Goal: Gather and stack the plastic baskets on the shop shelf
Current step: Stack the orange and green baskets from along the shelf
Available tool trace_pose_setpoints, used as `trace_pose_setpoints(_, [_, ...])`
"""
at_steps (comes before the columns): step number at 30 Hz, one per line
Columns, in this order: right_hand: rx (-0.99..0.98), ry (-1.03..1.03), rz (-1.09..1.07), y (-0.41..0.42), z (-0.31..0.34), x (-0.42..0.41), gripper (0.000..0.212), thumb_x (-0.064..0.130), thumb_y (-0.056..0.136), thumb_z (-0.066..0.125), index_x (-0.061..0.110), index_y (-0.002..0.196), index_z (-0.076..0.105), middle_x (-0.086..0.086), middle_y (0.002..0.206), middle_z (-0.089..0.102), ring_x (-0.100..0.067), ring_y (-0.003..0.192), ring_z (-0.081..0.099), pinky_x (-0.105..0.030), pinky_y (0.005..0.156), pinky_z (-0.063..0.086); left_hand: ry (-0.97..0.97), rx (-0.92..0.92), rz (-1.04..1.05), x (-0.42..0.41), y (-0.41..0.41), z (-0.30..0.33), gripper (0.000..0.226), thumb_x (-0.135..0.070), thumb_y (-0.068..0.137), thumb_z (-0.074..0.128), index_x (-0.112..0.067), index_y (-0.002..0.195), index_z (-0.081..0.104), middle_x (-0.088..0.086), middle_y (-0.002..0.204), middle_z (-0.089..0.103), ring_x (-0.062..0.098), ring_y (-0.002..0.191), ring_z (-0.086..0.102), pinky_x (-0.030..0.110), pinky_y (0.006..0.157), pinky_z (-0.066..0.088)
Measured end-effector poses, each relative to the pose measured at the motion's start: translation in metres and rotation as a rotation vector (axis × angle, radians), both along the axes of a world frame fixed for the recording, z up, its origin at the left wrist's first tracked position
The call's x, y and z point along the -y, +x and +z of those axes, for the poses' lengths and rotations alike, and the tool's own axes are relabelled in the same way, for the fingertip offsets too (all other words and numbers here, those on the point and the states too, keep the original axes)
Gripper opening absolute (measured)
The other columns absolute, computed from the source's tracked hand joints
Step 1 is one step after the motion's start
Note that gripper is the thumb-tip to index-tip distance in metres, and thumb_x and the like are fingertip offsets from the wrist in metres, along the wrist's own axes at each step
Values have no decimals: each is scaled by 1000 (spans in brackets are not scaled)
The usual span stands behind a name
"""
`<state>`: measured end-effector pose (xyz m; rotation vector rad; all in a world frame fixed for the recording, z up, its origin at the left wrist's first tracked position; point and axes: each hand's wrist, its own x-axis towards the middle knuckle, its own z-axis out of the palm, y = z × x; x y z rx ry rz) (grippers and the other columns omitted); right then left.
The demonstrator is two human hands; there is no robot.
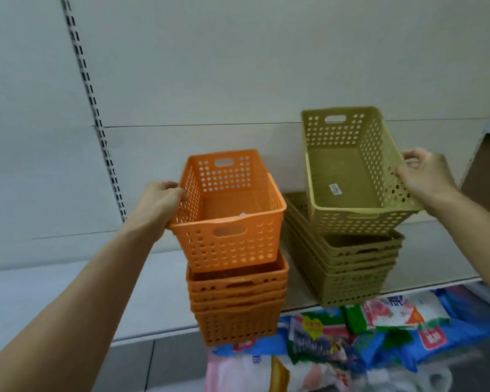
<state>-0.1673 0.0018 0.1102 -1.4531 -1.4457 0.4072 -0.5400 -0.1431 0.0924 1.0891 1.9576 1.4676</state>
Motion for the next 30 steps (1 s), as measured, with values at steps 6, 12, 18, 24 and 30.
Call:
trace_pose_setpoints(6, [-22, -130, 123, 15, -21, -38, 23, 9, 88, 53, 8, 108, 63, -19, 103, 67, -33, 82, 64, -41, 68, 53, -146, -124, 39, -1, 14, -5, 24, -9, 95, 48, -1, 115, 59, 7, 80, 63, 22, 68, 65, 35, 56, 55])
trace_pose_setpoints(12, [29, -174, 194, 32, -26, -56, 34, 5, 90, 52, 2, 123, 59, -12, 97, 63, -29, 80, 59, -34, 64, 46, -190, -86, 94, 9, 31, -24, 34, -11, 96, 47, -4, 129, 53, 9, 91, 66, 22, 73, 67, 30, 50, 51])
trace_pose_setpoints(18, [111, -283, 288, 38, -41, -73, 37, 2, 92, 49, 0, 129, 52, -15, 101, 62, -28, 69, 58, -30, 52, 45, -27, -372, 85, 31, 50, -62, 51, -45, 93, 42, -21, 137, 50, 5, 139, 55, 25, 128, 49, 49, 108, 38])
trace_pose_setpoints(24, [127, -247, 238, 47, -53, -99, 39, 2, 87, 53, 11, 124, 61, -16, 119, 65, -36, 97, 64, -34, 61, 50, -165, -916, -145, 56, 69, -90, 72, -74, 82, 19, -32, 120, 64, -12, 130, 60, 10, 129, 43, 46, 110, 29])
trace_pose_setpoints(30, [289, -270, 311, 42, -50, -92, 38, 15, 91, 57, 13, 129, 57, -14, 130, 60, -34, 114, 58, -41, 91, 48, -116, -718, -148, 61, 82, -84, 30, -54, 84, 58, -32, 95, 74, -28, 84, 59, -1, 87, 60, 19, 74, 45])
